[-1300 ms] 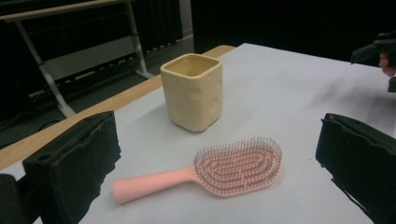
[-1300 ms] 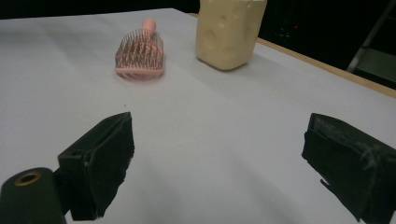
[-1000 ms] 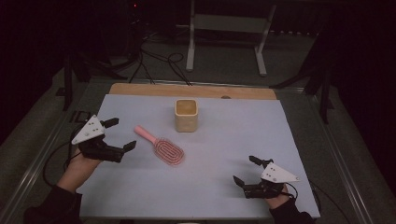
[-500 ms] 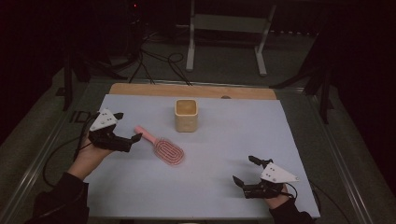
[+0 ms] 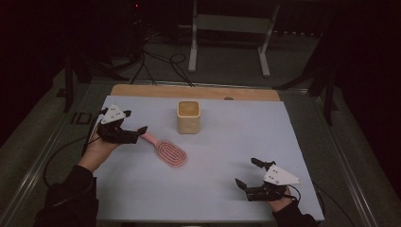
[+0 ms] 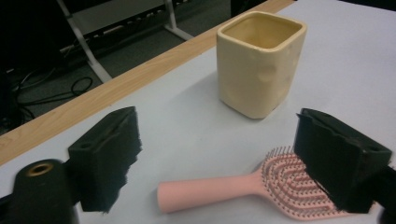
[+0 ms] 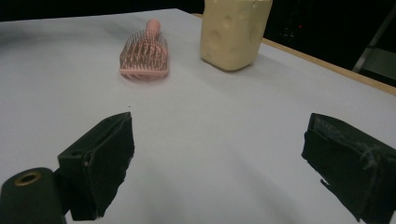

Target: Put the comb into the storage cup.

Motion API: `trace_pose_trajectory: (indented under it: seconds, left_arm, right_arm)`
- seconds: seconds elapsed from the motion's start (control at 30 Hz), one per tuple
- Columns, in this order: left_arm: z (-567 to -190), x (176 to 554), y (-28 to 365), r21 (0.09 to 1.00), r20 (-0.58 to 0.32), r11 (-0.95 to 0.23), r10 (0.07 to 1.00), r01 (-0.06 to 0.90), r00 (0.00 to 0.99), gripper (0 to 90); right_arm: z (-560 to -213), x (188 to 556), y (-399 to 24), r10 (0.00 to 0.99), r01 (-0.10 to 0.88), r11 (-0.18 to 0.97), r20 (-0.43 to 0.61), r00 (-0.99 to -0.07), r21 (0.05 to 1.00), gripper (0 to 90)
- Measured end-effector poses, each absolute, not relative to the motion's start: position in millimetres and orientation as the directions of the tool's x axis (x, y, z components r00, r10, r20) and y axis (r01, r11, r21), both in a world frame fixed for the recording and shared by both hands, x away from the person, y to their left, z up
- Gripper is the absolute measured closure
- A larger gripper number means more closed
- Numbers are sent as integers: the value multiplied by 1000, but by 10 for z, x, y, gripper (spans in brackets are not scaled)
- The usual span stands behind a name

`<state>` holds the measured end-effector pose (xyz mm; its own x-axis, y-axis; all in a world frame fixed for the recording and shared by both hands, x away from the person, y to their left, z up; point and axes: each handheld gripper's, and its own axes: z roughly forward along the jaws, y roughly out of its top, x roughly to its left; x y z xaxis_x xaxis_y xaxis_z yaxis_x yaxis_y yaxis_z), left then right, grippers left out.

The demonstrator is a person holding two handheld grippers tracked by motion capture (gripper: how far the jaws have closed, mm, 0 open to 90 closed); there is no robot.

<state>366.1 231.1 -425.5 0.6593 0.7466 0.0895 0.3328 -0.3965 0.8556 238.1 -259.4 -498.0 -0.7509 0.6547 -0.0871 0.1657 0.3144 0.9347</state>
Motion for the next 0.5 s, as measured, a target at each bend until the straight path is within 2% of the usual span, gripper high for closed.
trace_pose_trajectory:
  seconds: [0.23,0.27,0.43,0.5]
  left_arm:
    - [-4334,3781,2291,836,92,-406,766,368,636,221]
    - [-4342,3797,2293,832,95,-411,767,372,634,287]
    - [-4405,3883,2291,825,74,-396,783,403,618,361]
    - [-4441,3913,2283,818,76,-398,791,415,607,441]
  right_arm:
    - [-4980,2380,-2593,654,166,314,-86,-751,935,87]
    - [-4978,2383,-2595,654,166,311,-85,-752,936,87]
    - [-4979,2380,-2592,654,165,312,-86,-751,935,88]
    - [-4981,2381,-2588,653,166,313,-86,-752,935,87]
